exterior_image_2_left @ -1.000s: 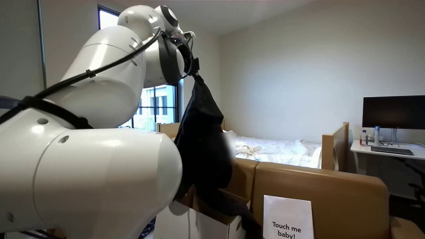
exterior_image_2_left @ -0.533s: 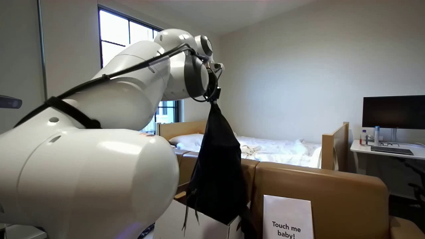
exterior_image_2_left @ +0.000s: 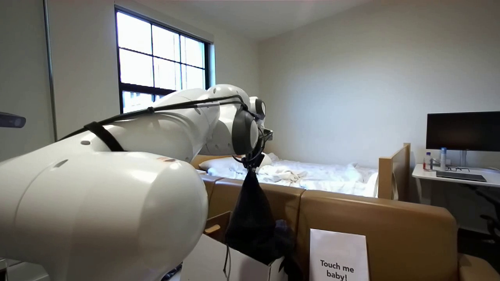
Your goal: Put the black object inside the box
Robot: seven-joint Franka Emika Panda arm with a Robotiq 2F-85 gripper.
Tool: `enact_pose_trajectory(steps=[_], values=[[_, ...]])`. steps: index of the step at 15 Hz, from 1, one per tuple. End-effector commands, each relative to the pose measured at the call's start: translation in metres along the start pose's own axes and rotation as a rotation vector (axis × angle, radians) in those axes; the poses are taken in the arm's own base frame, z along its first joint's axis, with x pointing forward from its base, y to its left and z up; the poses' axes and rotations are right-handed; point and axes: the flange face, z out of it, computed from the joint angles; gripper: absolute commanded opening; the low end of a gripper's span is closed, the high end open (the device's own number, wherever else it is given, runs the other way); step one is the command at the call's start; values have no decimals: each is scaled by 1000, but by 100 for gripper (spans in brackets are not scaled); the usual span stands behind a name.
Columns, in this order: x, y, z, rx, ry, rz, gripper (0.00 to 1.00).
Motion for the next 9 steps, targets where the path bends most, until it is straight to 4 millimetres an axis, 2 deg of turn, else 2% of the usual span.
enact_pose_trajectory(steps=[1,3,6,7,8,9], values=[[-4,-9,35,-60,-142,-111,5],[-9,-11,53,-96,-223,-162,5],[-24,-17,61,-166,-276,-219,4],[-29,-19,58,-183,-275,-221,23],[-33,-21,49,-187,-236,-209,33],[-37,-23,38,-184,-190,-197,38]])
